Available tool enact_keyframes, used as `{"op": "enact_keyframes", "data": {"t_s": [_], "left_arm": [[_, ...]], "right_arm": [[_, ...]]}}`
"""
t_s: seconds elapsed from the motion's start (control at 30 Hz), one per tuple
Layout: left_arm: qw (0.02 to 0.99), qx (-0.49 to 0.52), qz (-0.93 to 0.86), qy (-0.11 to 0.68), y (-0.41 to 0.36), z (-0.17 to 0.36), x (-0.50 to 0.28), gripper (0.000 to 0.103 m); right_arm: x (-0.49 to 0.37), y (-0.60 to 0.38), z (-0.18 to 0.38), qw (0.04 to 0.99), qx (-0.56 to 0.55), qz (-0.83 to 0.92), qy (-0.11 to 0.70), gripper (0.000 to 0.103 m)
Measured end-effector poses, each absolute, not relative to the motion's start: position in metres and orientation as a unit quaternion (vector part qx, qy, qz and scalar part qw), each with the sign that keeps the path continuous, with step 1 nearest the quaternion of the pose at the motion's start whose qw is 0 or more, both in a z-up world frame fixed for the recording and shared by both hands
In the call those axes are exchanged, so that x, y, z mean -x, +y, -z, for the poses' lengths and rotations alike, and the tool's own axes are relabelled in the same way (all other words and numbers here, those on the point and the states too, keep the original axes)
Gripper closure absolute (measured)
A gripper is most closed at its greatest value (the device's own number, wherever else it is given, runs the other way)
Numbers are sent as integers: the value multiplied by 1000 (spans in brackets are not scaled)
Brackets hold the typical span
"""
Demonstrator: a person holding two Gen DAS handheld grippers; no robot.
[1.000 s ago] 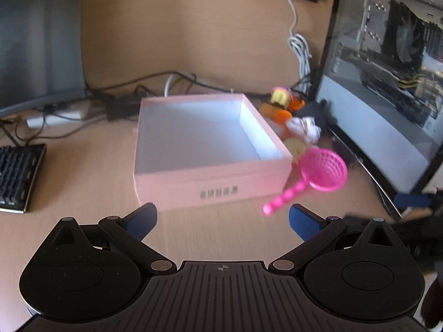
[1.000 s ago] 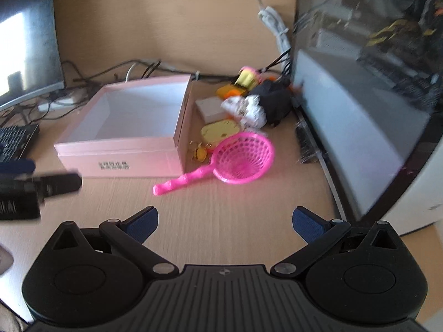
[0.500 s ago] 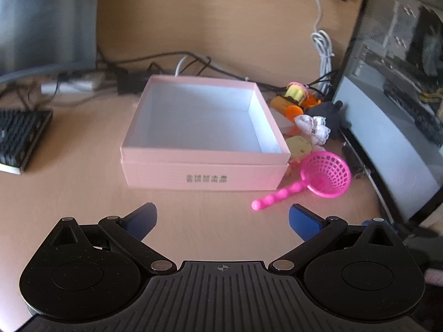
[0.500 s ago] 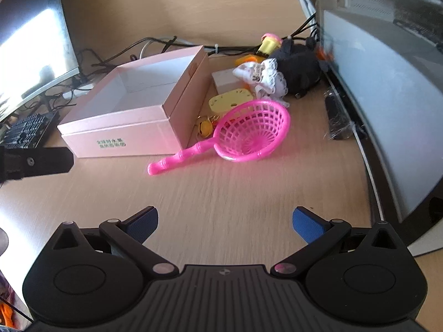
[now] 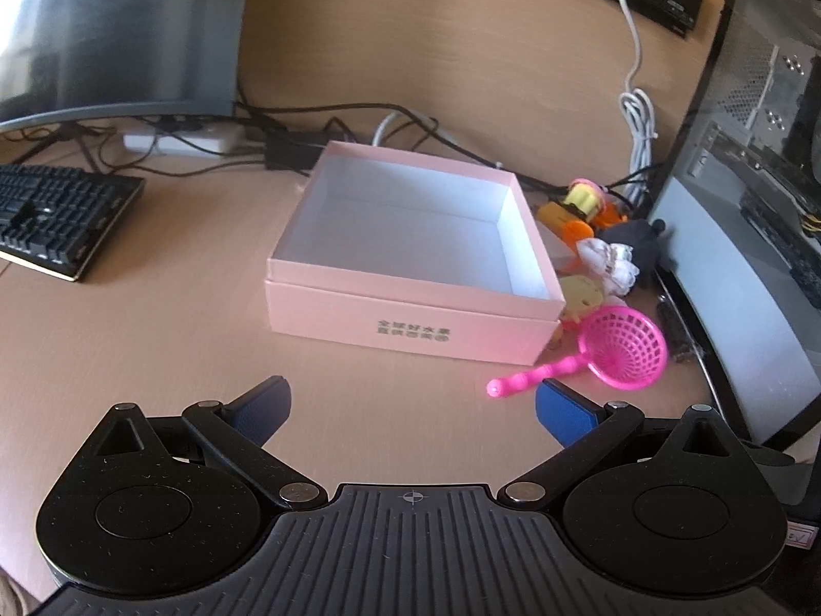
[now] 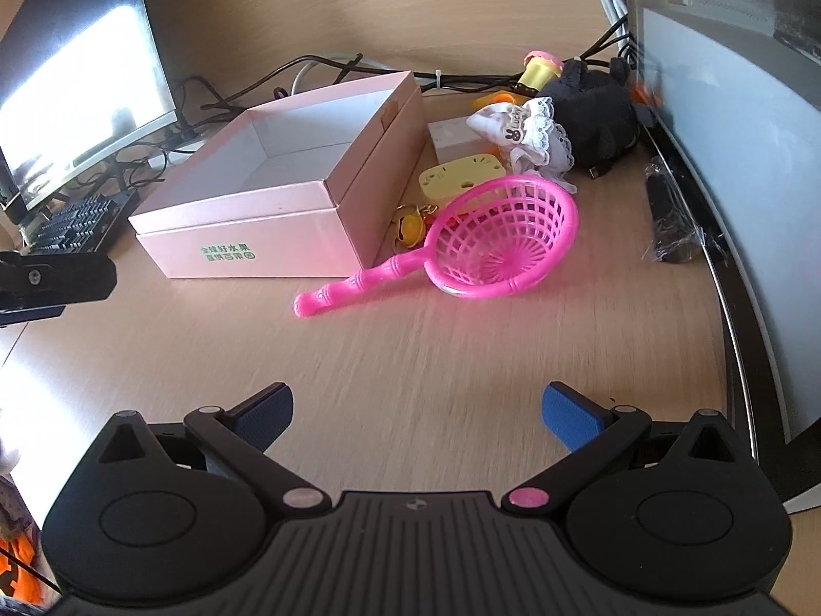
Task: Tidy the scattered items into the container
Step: 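Close the right gripper on the pink net's basket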
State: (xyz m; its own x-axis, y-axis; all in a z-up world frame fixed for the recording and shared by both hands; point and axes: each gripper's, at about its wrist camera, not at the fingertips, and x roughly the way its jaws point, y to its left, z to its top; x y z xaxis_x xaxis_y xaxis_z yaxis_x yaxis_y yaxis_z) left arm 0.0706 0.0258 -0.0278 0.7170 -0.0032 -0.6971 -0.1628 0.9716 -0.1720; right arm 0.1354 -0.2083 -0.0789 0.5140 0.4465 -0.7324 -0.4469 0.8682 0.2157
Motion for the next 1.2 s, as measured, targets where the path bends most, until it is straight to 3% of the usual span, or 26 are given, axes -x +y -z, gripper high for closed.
{"op": "enact_keyframes", "data": {"t_s": [0.4, 0.57, 0.6, 0.67, 0.97, 1.03, 1.2], "left_arm": [[910, 72, -86, 399, 35, 35, -71, 0], [906, 64, -103, 407, 42, 36, -69, 0], [905, 63, -105, 408, 44, 35, -68, 0], [906, 66, -105, 405, 48, 33, -65, 0], [896, 72, -119, 421, 67, 35, -59, 0], [897, 77, -117, 419, 70, 34, -58, 0], [900, 76, -108, 415, 72, 33, -59, 0]], "right_arm": [[-128, -175, 80, 856, 121, -272, 422, 0], [-115, -167, 63, 917, 204, -208, 272, 0], [-121, -165, 64, 921, 211, -194, 264, 5], [-138, -164, 63, 924, 202, -178, 272, 13], [-192, -160, 71, 917, 154, -171, 328, 12], [-188, -159, 72, 912, 145, -178, 340, 20], [-162, -159, 70, 891, 96, -239, 373, 20]]}}
